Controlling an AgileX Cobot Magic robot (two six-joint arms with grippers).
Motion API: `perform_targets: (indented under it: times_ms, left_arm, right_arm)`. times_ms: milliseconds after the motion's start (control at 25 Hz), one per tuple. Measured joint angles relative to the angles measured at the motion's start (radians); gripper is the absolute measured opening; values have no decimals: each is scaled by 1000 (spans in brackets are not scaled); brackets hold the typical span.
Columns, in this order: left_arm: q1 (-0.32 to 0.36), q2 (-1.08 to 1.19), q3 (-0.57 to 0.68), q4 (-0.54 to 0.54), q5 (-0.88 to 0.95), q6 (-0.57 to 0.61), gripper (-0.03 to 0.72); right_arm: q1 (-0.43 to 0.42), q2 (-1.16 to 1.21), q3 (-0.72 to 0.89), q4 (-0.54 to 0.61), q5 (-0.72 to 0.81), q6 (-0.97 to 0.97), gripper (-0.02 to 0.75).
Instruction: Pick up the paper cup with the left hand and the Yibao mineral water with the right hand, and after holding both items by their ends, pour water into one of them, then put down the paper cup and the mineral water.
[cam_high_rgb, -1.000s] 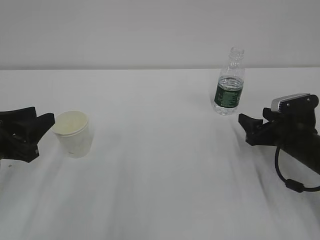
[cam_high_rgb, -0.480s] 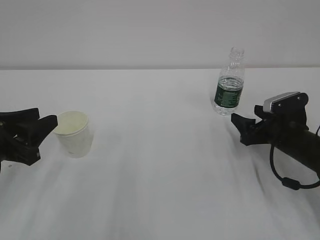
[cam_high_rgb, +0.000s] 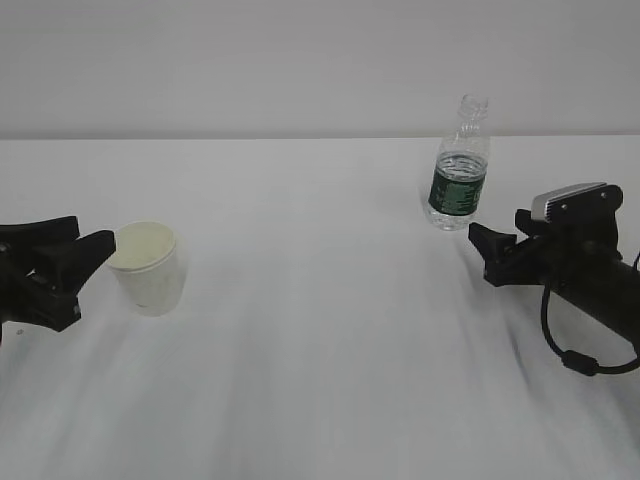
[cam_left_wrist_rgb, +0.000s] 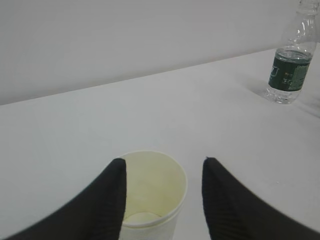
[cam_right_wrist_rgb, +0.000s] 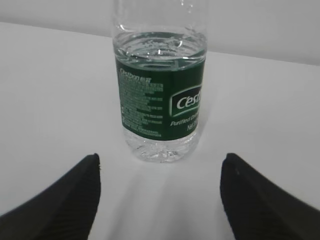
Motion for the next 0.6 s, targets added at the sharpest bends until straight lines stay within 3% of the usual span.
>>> perform_targets:
  times_ms: [200,400,600]
  left_arm:
    - [0,0,0,0,0,0,349]
    - [0,0,0,0,0,0,342]
    - [0,0,0,0,0,0,341]
  right_arm:
    - [0,0,0,-23,0,28,566]
    - [0,1,0,-29,0,56,670]
    - [0,1,0,-34,0,58,689]
